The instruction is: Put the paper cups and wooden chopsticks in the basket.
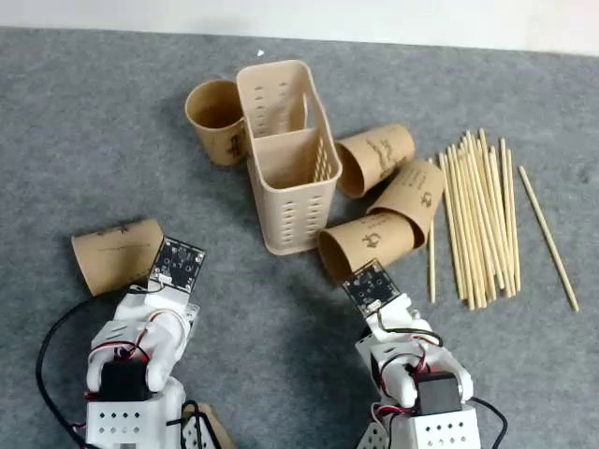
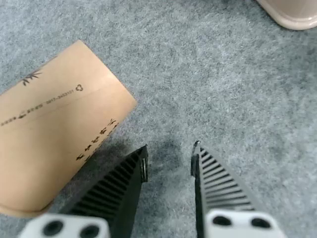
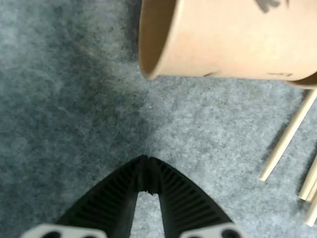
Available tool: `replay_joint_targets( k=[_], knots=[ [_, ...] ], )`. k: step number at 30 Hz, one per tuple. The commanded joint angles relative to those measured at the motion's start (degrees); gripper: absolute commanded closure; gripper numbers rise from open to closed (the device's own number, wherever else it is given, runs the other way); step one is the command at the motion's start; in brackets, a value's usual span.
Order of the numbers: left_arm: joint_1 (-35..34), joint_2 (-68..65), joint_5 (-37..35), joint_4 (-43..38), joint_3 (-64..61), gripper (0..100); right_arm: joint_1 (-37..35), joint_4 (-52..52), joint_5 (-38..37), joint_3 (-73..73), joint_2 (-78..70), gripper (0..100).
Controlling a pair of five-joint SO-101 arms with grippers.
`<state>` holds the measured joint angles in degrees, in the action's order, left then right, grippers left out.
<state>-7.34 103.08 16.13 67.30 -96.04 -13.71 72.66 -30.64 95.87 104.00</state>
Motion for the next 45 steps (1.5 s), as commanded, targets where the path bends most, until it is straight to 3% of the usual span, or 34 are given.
replay_joint_targets(
  k=[1,42,45],
  knots=[
    [0.5,0.1,-0.4,0.2,-1.1,84,-0.2,0.3,-0.4,8.4,0.1,99.3],
    [0.8,0.6,-0.4,-0.3,-1.1,84,-0.6,0.3,-0.3,8.4,0.1,99.3],
    [0.8,0.6,-0.4,-3.7,-1.1,84,-0.6,0.3,-0.4,8.4,0.1,99.3]
  ],
)
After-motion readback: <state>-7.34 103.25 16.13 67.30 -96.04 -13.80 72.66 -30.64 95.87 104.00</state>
